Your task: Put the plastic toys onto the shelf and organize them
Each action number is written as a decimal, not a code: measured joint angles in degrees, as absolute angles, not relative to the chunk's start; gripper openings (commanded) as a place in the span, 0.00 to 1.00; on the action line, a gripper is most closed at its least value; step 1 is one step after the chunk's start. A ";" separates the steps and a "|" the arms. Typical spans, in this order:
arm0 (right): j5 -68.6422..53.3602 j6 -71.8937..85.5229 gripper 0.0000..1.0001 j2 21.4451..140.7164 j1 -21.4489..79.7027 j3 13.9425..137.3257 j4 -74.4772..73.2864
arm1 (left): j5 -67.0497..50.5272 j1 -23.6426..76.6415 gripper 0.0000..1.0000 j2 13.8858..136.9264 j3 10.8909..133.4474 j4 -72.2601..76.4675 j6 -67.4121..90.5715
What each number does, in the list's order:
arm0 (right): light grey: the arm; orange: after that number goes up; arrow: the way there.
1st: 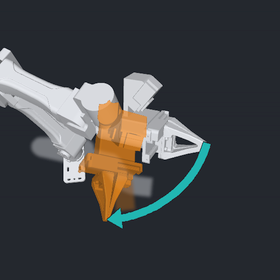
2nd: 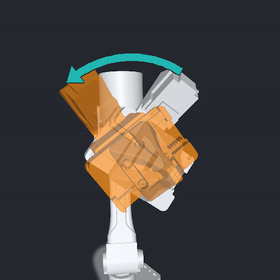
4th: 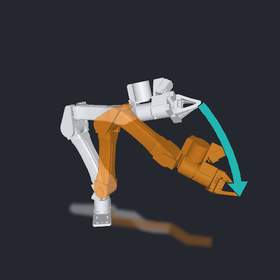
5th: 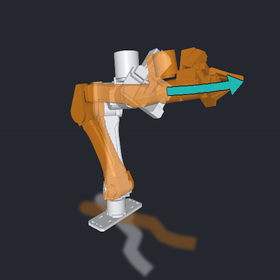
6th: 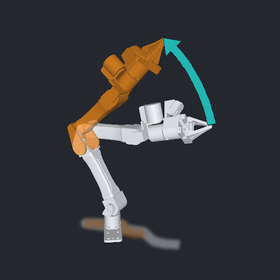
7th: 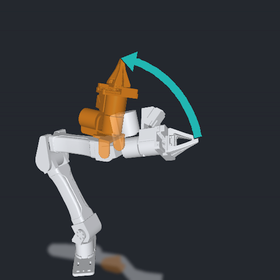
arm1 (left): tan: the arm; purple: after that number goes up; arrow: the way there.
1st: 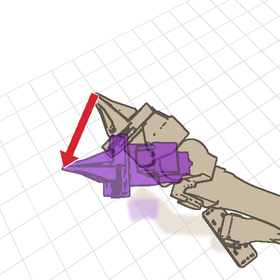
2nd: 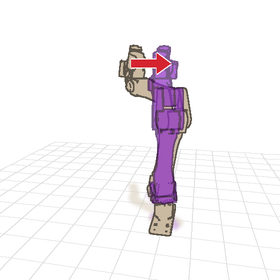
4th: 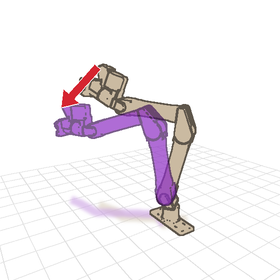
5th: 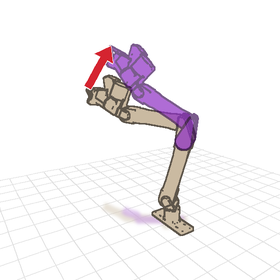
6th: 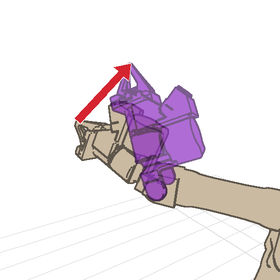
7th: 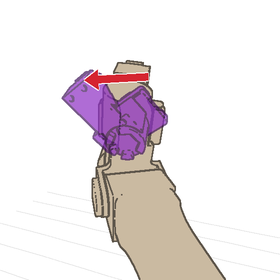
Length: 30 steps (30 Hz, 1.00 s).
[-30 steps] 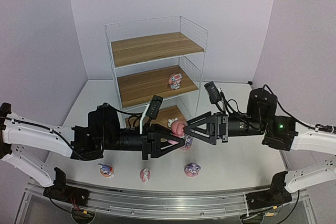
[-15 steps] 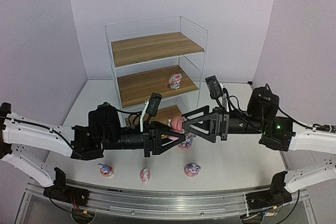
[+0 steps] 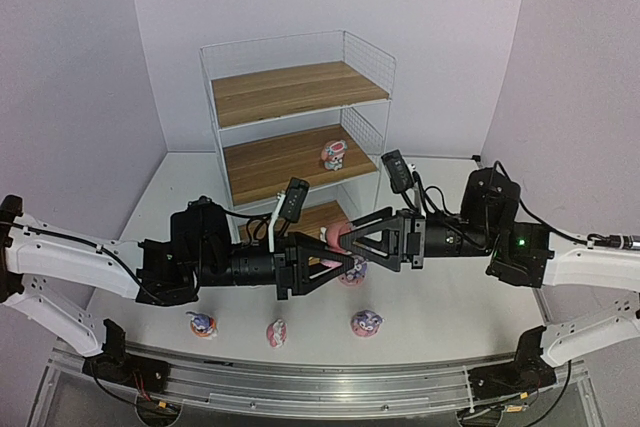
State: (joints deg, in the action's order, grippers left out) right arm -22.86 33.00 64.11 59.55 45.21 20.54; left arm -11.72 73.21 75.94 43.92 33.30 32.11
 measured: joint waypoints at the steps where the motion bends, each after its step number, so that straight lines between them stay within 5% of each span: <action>1: -22.88 33.05 0.70 64.19 59.55 45.21 20.55 | -11.71 73.21 0.00 75.94 43.92 33.30 32.20; 8: -23.22 33.60 0.59 65.28 59.55 45.21 20.44 | -11.74 73.21 0.00 76.25 43.92 33.34 33.01; 13: -22.19 34.73 0.35 65.27 59.50 45.21 20.24 | -10.77 73.22 0.02 76.32 43.92 32.99 32.80; 16: -21.41 35.00 0.23 65.22 59.46 45.21 19.80 | -10.08 73.12 0.29 76.59 43.94 32.94 32.88; 21: -20.47 34.91 0.16 64.83 59.51 45.21 19.66 | -8.88 73.17 0.70 76.60 44.70 31.94 33.14; 23: -20.32 34.27 0.14 64.75 59.57 45.21 19.66 | -8.56 73.21 0.79 76.60 44.88 31.36 33.53; 27: -19.41 33.75 0.06 64.75 59.57 45.57 19.39 | -7.48 73.19 0.77 76.53 44.91 28.56 33.30; 30: -19.17 33.22 0.05 65.09 59.57 46.90 18.56 | -7.23 73.20 0.60 76.09 44.91 27.12 33.13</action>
